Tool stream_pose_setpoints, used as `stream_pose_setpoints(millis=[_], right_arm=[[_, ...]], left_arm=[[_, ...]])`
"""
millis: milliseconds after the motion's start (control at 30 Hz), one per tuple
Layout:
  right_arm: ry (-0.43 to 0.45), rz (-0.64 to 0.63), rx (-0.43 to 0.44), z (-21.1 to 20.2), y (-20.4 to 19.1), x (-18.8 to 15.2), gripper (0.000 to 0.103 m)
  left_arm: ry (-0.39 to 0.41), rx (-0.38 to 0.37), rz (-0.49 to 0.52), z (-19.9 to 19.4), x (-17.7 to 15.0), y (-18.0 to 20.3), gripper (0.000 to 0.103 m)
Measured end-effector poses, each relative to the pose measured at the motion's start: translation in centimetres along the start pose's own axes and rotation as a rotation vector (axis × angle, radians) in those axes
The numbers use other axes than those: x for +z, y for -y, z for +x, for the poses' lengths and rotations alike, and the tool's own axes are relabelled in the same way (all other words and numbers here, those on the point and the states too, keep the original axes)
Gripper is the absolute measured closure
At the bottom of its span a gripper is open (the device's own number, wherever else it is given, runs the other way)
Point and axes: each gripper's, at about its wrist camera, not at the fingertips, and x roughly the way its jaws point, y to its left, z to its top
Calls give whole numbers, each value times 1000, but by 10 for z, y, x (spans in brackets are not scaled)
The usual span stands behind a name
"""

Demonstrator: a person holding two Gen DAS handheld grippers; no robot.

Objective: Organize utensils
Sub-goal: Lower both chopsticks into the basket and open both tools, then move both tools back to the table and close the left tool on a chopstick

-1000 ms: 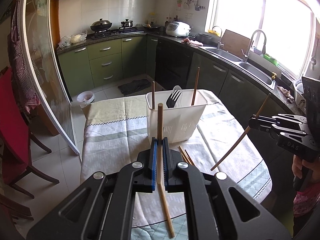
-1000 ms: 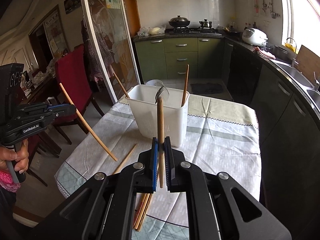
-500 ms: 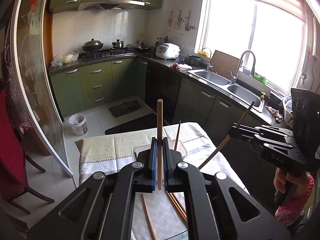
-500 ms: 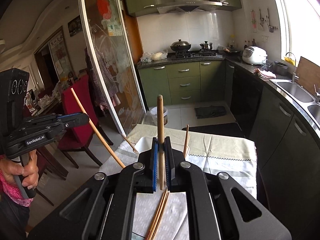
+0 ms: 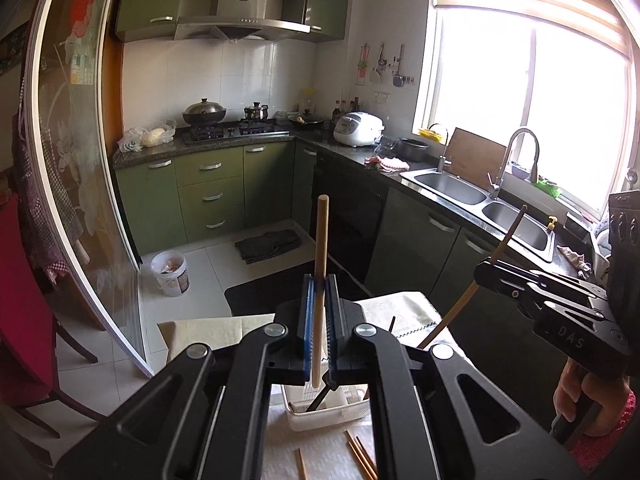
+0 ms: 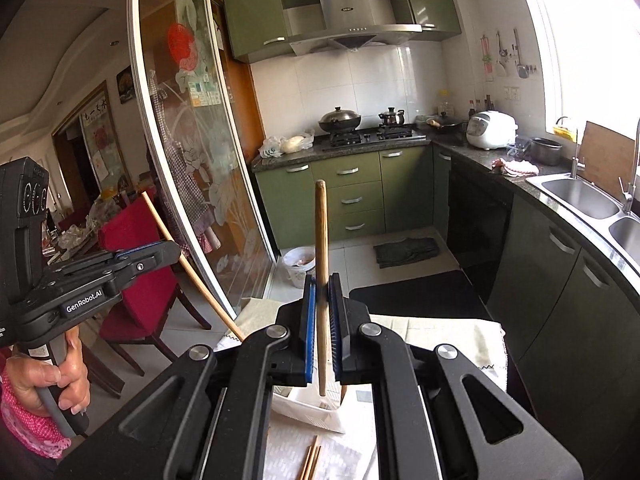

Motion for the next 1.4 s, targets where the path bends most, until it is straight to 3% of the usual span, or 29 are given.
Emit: stream_pose_setpoints(millis=[300,600,733,900,967,1067,1200,1300,1367,1400], right_arm=[[-180,-23,-21,81,2,-43,95],[-187,-15,-20,83,8,-49,92],[-159,-18,0,56,8,-53,84],[-183,-40,-12,23,15,-83,83],[-215,-39,-24,15,26,-104,83],[-282,-14,-56,10,48,-141,78],[-377,35,-100,15,78,-185,77],[-424,63,-101,19,90,-210,77],[-435,68,-94,19,91,-219,77],[-441,67,-89,20,90,-221,77]], left_arm=[[-201,24,4,57,-42,-6,97],[-213,13,6,52,-49,-6,91],[-184,-9,0,30,-47,-3,72],[-205,-56,21,0,-67,4,52],[-256,-69,20,-3,-86,5,43],[-366,-78,9,6,-126,2,42],[-568,-75,-26,42,-186,-3,42],[-671,-44,-42,74,-220,-9,48],[-707,-24,-57,90,-235,-14,60],[-719,-13,-57,97,-240,-17,62]])
